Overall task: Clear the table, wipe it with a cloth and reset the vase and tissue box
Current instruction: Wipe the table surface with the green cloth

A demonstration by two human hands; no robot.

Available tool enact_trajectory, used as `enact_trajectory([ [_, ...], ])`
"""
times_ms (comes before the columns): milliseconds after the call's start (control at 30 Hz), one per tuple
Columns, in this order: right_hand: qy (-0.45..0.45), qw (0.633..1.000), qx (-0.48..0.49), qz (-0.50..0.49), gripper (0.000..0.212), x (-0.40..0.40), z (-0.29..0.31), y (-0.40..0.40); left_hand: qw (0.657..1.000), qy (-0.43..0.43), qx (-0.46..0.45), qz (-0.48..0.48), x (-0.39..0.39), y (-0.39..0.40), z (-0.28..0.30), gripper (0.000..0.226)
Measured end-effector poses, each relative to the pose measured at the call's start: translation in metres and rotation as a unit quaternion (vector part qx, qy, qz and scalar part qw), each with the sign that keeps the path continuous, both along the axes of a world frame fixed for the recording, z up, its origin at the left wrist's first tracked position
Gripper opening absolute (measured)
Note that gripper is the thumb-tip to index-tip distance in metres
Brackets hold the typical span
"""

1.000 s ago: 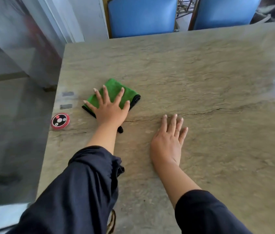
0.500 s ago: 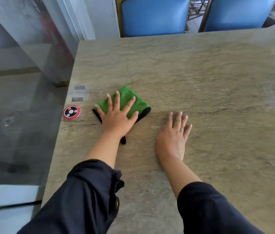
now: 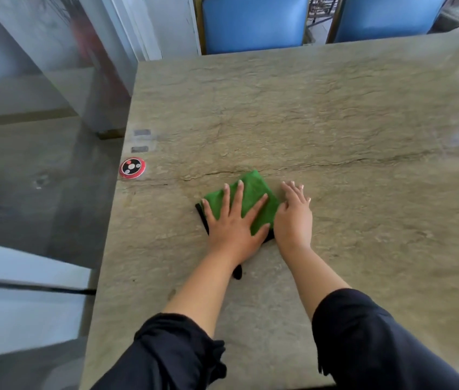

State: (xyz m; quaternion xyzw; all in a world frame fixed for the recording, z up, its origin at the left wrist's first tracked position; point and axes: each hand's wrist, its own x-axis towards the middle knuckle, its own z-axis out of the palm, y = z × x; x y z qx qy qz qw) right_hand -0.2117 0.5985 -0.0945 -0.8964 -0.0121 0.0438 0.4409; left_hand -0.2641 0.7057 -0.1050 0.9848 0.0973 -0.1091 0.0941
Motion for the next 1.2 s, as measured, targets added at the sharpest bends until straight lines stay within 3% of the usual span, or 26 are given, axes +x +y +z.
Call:
enact_trajectory([
  [133, -0.073, 0.989, -0.103, 0.08, 0.051, -0.028, 0.006, 0.018, 0.977, -0.16, -0.141, 0.027, -0.011, 0.034, 0.011, 0.057],
  [200, -0.079, 0.973, -0.15, 0.158, 0.05, -0.035, 0.005, 0.034, 0.965, -0.223, -0.123, 0.068, -0.023, 0.062, 0.006, 0.053],
  [333, -0.067, 0.927, -0.295, 0.224, 0.056, -0.032, -0.009, 0.054, 0.963, -0.191, -0.046, 0.183, -0.058, 0.112, -0.014, 0.051],
  [467, -0.045, 0.916, -0.348, 0.195, 0.056, -0.008, -0.014, 0.072, 0.967, -0.202, -0.013, 0.154, -0.07, 0.119, -0.022, 0.055],
  [567, -0.031, 0.913, -0.361, 0.188, 0.057, 0.009, -0.013, 0.105, 0.964, -0.208, -0.012, 0.165, -0.066, 0.119, -0.024, 0.053],
  [667, -0.06, 0.897, -0.352, 0.261, 0.055, -0.003, -0.012, 0.127, 0.962, -0.22, -0.018, 0.163, -0.066, 0.126, -0.027, 0.055],
  [833, -0.153, 0.839, -0.335, 0.4, 0.054, -0.043, -0.017, 0.065, 0.962, -0.226, -0.029, 0.147, -0.07, 0.131, -0.025, 0.063],
  [933, -0.114, 0.865, -0.369, 0.322, 0.054, -0.024, -0.014, 0.024, 0.965, -0.22, -0.017, 0.142, -0.069, 0.129, -0.023, 0.065],
  [1067, -0.024, 0.91, -0.374, 0.179, 0.055, -0.019, -0.012, 0.054, 0.964, -0.22, -0.021, 0.151, -0.065, 0.132, -0.026, 0.055],
  [1200, -0.057, 0.9, -0.341, 0.264, 0.055, -0.077, -0.012, 0.072, 0.959, -0.241, -0.04, 0.142, -0.066, 0.133, -0.027, 0.05],
])
